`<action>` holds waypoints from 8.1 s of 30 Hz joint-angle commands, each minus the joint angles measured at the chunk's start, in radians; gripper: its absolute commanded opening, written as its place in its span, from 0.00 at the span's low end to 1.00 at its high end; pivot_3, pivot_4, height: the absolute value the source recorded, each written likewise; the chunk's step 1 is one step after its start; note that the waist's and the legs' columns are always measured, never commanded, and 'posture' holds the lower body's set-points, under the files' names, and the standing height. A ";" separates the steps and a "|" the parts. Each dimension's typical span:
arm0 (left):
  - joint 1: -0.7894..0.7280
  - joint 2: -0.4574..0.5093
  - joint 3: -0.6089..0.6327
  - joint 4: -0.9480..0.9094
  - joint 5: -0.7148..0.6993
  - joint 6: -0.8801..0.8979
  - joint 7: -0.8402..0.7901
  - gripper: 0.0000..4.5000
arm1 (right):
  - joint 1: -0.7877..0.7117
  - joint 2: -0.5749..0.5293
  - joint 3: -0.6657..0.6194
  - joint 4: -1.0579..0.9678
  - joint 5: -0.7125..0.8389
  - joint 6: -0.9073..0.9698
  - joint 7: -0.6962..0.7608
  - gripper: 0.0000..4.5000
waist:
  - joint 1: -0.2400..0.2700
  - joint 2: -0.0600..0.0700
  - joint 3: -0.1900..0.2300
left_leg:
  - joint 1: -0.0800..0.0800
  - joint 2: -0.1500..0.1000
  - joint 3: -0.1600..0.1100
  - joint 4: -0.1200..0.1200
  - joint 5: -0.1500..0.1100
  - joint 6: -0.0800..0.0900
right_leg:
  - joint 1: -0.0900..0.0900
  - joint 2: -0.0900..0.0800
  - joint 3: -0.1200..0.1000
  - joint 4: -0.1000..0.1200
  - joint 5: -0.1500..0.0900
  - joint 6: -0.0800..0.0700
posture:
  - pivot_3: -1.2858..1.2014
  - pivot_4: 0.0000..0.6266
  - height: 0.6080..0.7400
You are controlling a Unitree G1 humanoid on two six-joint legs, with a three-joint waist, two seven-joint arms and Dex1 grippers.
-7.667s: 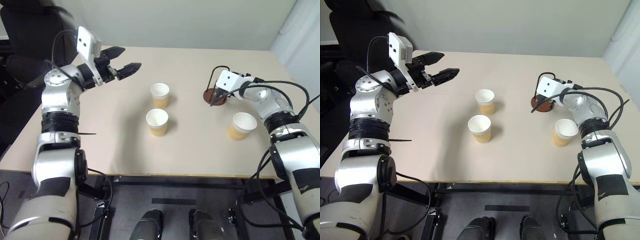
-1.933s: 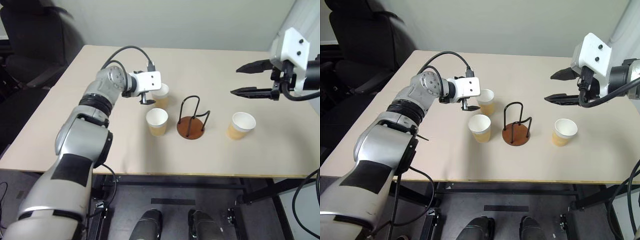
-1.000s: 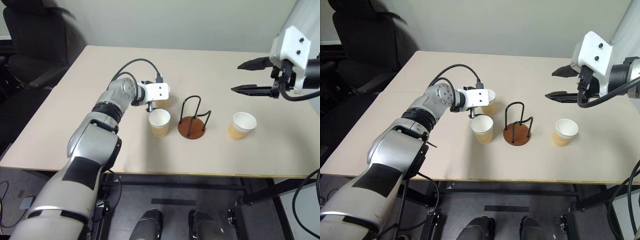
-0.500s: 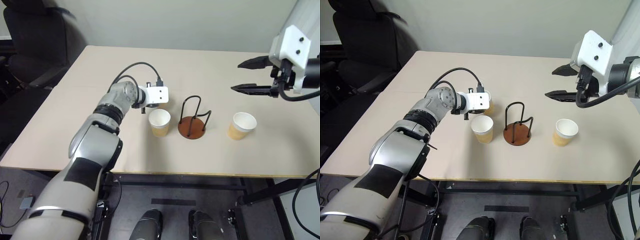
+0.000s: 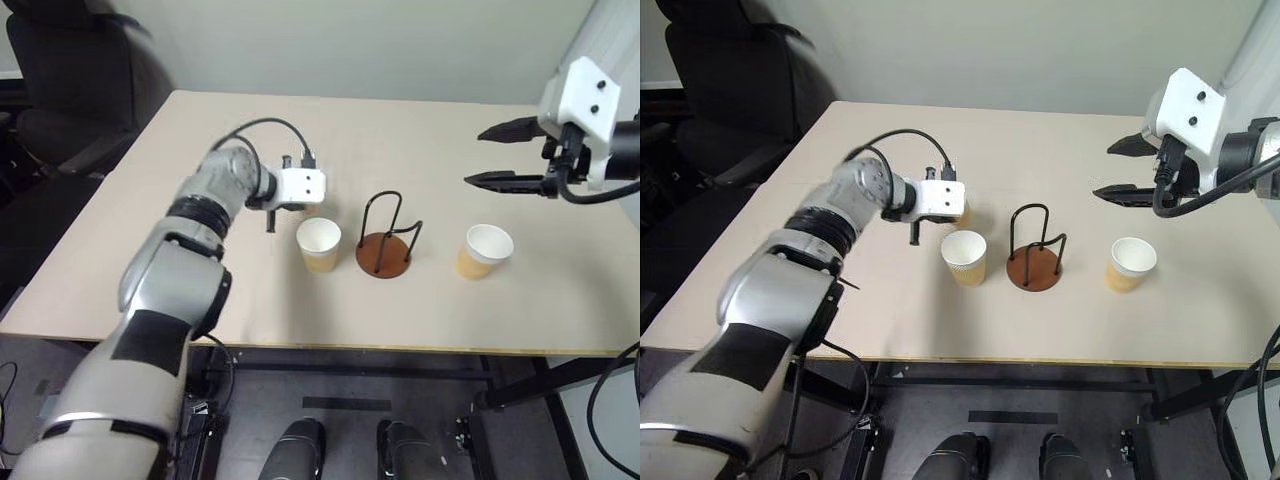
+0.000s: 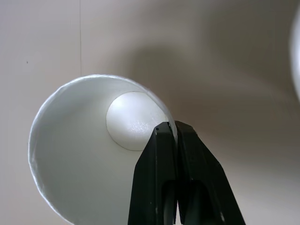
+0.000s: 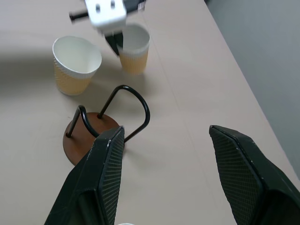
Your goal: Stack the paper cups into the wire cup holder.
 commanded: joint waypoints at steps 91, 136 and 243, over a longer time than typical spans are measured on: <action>-0.245 -0.023 0.199 -0.137 -0.717 0.399 -0.608 0.94 | 0.234 -0.145 -0.086 -0.048 0.111 0.062 0.109 0.64 | 0.001 0.002 0.000 | -0.009 0.001 0.003 0.017 -0.009 0.011 | 0.001 -0.003 0.002 -0.002 -0.001 0.011 | 0.52 0.24 1.00; 0.038 0.253 0.111 -0.279 -0.776 0.327 -0.608 0.95 | 0.091 0.091 0.305 0.481 -0.471 -0.618 0.184 0.01 | -0.012 0.004 0.000 | -0.006 0.001 -0.001 0.015 -0.007 0.014 | 0.002 -0.001 0.001 -0.002 0.001 -0.003 | 0.52 0.24 1.00; 0.063 0.273 -0.029 -0.370 -0.789 0.315 -0.608 0.95 | -0.237 0.297 0.095 0.064 -0.097 0.107 0.263 0.99 | -0.010 0.002 -0.002 | -0.012 0.001 -0.005 -0.001 0.006 -0.007 | -0.010 0.000 -0.003 -0.001 -0.002 -0.019 | 0.52 0.24 1.00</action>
